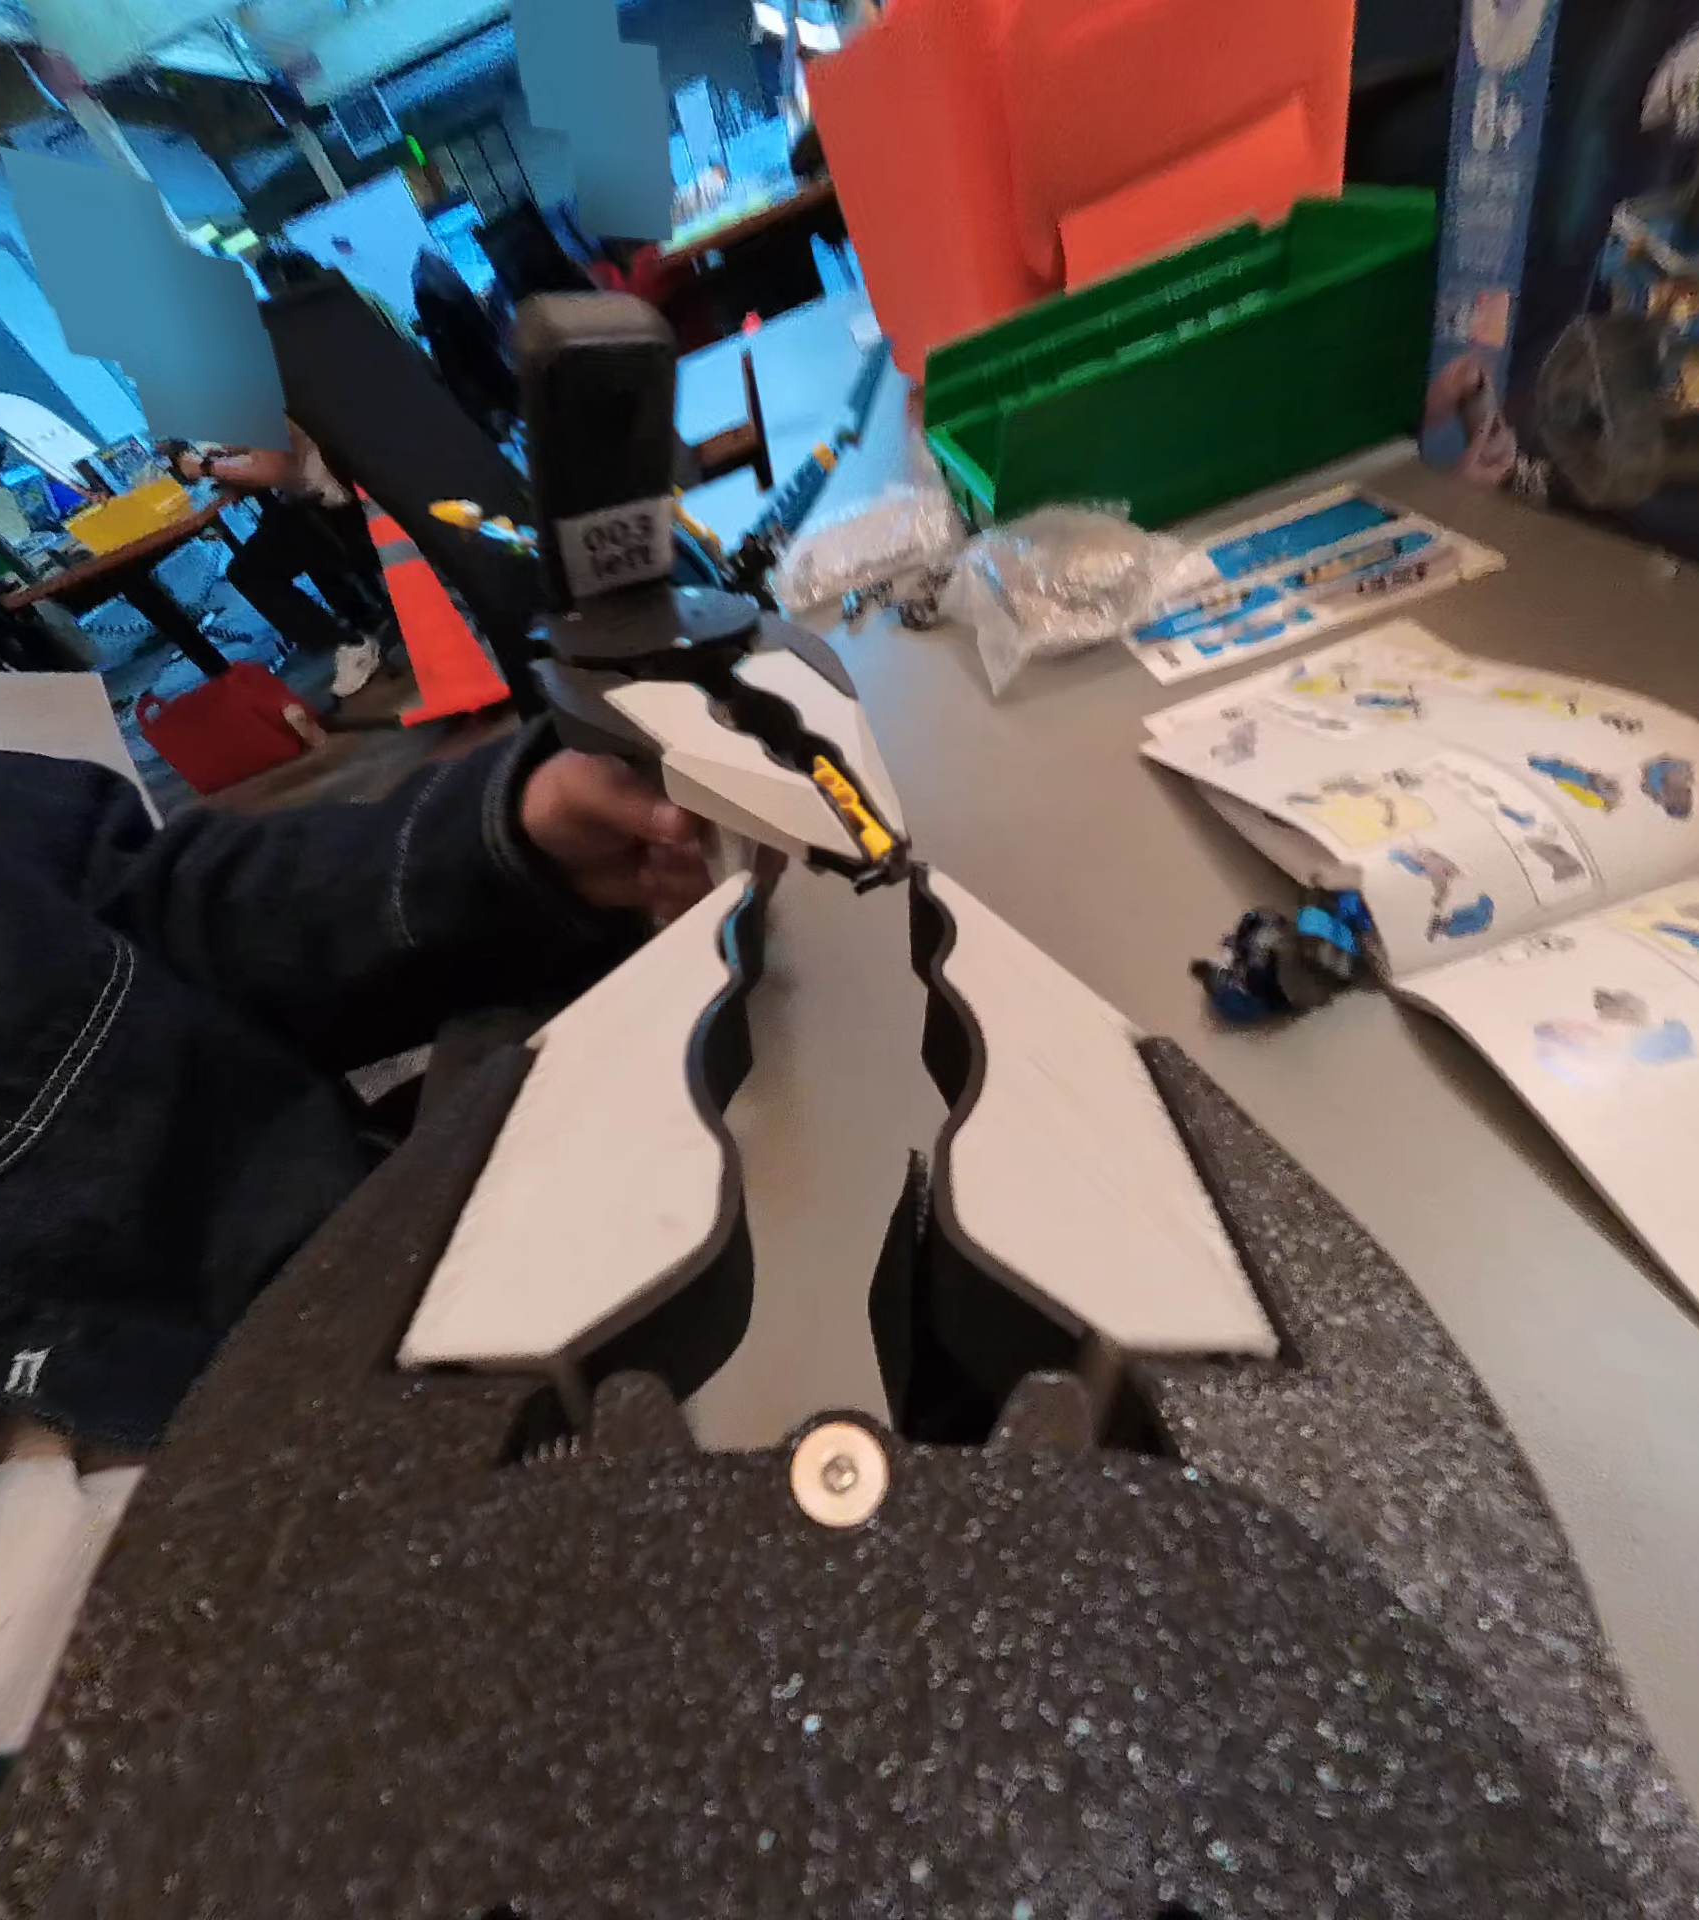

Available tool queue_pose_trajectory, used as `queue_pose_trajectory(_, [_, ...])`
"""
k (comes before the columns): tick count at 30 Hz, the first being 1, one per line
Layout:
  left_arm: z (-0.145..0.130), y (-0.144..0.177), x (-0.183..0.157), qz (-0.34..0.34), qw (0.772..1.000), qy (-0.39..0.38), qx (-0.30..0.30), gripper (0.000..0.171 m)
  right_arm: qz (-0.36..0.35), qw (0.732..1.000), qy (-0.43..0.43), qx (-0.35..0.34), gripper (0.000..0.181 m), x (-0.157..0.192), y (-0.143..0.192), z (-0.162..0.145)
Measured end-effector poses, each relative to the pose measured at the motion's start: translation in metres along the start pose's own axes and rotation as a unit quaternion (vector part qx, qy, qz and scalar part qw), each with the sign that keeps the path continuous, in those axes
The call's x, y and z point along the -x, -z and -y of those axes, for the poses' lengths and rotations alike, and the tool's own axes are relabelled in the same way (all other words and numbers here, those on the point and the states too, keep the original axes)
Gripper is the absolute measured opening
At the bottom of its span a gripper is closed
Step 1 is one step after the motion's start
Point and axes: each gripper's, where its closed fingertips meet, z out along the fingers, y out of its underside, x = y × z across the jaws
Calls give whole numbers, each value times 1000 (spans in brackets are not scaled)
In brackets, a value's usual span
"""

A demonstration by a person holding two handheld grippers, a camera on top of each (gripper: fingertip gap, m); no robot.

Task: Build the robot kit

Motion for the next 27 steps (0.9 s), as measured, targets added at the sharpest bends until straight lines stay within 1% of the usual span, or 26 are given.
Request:
queue_pose_trajectory(1, [-6,-1,8,21,1000,0,14,7,-13,1000,-8,16,27,-13,1,-3])
queue_pose_trajectory(2, [-10,-2,15,36,999,2,25,7,-40,999,-12,15,27,-30,1,-4])
queue_pose_trajectory(4, [-17,0,34,94,995,-5,44,7,-87,995,-38,-34,26,-60,4,-5])
queue_pose_trajectory(5, [-21,2,44,121,991,-15,57,7,-101,991,-63,-63,21,-70,7,-10])
queue_pose_trajectory(6, [-24,5,50,143,987,-21,66,7,-113,986,-98,-74,20,-77,9,-16])
queue_pose_trajectory(7, [-25,7,56,161,984,-23,68,7,-113,984,-122,-65,20,-77,11,-20])
queue_pose_trajectory(8, [-25,10,60,176,982,-24,67,7,-118,985,-106,-67,19,-74,14,-19])
queue_pose_trajectory(9, [-24,13,64,184,981,-21,64,8,-145,984,-80,-69,17,-79,17,-19])
queue_pose_trajectory(11, [-23,15,68,186,981,2,54,7,-203,977,-47,-46,16,-91,21,-26])
queue_pose_trajectory(12, [-22,16,69,181,982,18,47,8,-215,975,-47,-37,17,-94,21,-28])
queue_pose_trajectory(15, [-19,17,70,151,986,69,23,7,-214,975,-57,-34,21,-97,19,-31])
queue_pose_trajectory(18, [-19,21,76,145,985,98,12,8,-220,973,-59,-34,20,-104,20,-33])
queue_pose_trajectory(21, [-18,23,81,151,984,95,9,8,-226,972,-66,-23,19,-113,18,-38])
queue_pose_trajectory(27, [-22,17,73,145,987,61,28,7,-202,976,-79,-2,19,-113,6,-47])
